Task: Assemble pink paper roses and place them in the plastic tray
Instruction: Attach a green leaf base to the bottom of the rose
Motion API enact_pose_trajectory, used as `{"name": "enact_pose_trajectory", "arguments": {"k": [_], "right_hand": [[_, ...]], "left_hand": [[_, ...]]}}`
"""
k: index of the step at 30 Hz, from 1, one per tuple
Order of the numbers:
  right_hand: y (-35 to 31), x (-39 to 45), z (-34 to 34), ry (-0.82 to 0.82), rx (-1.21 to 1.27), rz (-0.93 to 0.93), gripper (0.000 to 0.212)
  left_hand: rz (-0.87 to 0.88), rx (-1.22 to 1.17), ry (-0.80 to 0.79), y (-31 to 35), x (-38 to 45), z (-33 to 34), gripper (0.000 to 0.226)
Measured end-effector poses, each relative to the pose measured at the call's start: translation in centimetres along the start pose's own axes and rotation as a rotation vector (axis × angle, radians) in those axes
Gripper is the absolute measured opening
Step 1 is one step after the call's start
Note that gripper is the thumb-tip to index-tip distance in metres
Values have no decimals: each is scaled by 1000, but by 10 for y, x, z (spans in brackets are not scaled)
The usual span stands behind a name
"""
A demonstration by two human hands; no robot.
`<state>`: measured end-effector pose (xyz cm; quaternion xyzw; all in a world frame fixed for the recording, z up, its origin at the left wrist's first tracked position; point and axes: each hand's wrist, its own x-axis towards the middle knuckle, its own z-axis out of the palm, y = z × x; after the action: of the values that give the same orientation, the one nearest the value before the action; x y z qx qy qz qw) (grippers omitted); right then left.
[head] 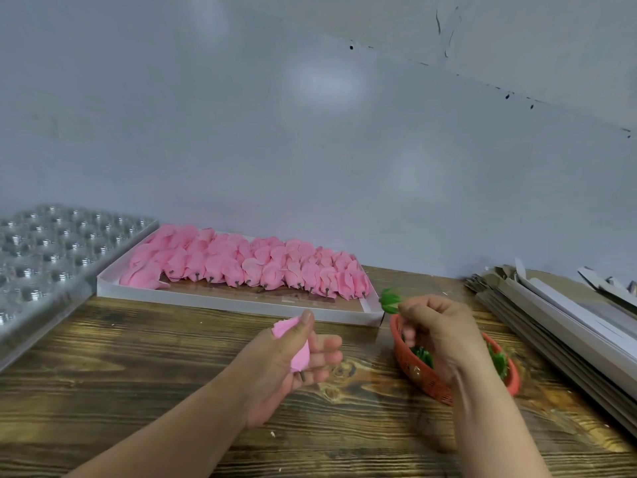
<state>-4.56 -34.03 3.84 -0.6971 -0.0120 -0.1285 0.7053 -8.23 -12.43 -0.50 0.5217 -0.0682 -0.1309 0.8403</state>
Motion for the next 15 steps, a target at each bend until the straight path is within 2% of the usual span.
{"name": "enact_pose_trajectory", "arguments": {"k": [4,7,11,15], "right_hand": [[6,-3,16,-93,-31,1,29],[8,-9,33,-199,-395,-126,19],[7,-20,52,-341,-767,-315,13],[6,-21,54,-367,-710,-333,19]], "left_hand": [[76,84,11,0,-3,4,35],[139,230,23,1,-7,9,41],[164,333,59,5,-10,11,24],[105,353,110,2,-6,7,25]]}}
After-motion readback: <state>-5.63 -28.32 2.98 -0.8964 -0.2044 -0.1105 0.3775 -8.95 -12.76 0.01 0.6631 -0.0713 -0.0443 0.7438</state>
